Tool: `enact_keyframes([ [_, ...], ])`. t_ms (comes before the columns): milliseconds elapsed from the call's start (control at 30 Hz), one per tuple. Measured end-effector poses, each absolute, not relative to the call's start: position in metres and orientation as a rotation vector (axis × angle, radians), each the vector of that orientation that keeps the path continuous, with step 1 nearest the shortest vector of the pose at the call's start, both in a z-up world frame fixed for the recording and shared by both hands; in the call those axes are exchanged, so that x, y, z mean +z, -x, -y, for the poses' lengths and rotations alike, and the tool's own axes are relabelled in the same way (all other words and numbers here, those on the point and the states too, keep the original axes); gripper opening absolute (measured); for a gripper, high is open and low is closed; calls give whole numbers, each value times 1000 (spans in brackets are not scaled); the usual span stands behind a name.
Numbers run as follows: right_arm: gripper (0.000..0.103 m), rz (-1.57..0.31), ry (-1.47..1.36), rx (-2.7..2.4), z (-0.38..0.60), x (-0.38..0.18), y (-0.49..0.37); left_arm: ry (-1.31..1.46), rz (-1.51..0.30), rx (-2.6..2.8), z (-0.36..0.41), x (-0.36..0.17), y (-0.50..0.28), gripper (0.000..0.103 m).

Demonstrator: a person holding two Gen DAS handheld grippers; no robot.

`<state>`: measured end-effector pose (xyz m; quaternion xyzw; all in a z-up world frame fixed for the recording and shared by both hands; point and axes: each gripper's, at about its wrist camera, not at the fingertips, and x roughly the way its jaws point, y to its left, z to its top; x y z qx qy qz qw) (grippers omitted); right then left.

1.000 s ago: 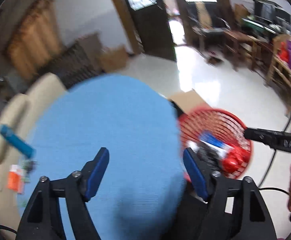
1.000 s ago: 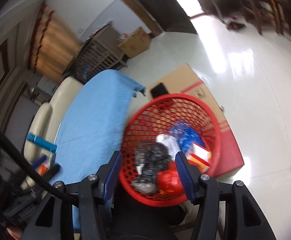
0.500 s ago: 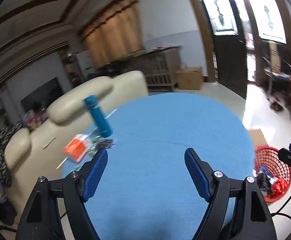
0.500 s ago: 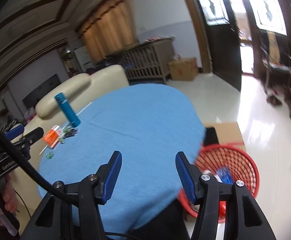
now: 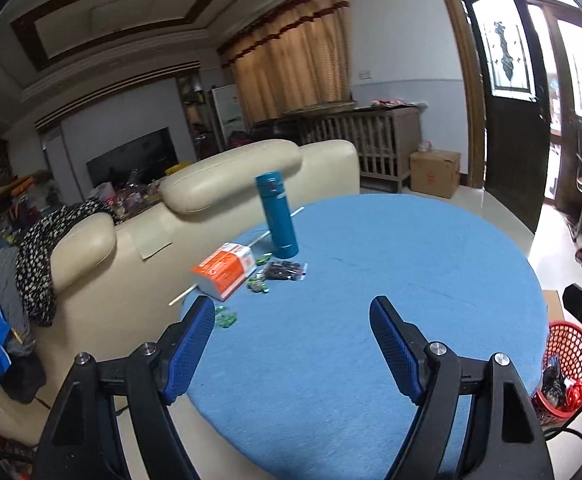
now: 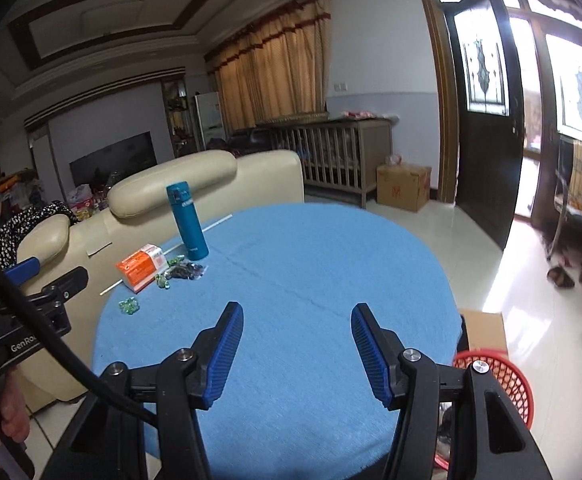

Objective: Collect trash

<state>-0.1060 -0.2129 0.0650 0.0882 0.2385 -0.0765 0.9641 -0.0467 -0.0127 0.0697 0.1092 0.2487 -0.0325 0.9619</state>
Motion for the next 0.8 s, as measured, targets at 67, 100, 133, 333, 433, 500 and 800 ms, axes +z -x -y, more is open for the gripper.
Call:
enact_keyframes([
  [67,62,-463,-147,-166,198,68,105,-209,-502,-55,4,71,49,82],
  [100,62,-453,-134,-170,194,69,106,-205,-501,-56,1,71,51,83],
  [133,62,-439,-118,-175,187,70,107,-203,-499,-54,-1,71,51,83],
  [333,64,-400,-62,-171,157,67,109,-194,-493,-51,-10,72,54,83],
  [433,64,-398,-35,-171,150,66,111,-192,-490,-50,-11,74,55,83],
  [500,64,-391,-47,-168,151,66,112,-188,-486,-45,-12,76,56,83],
  [800,64,-380,-108,-205,174,68,120,-191,-471,-42,-13,81,60,83],
])
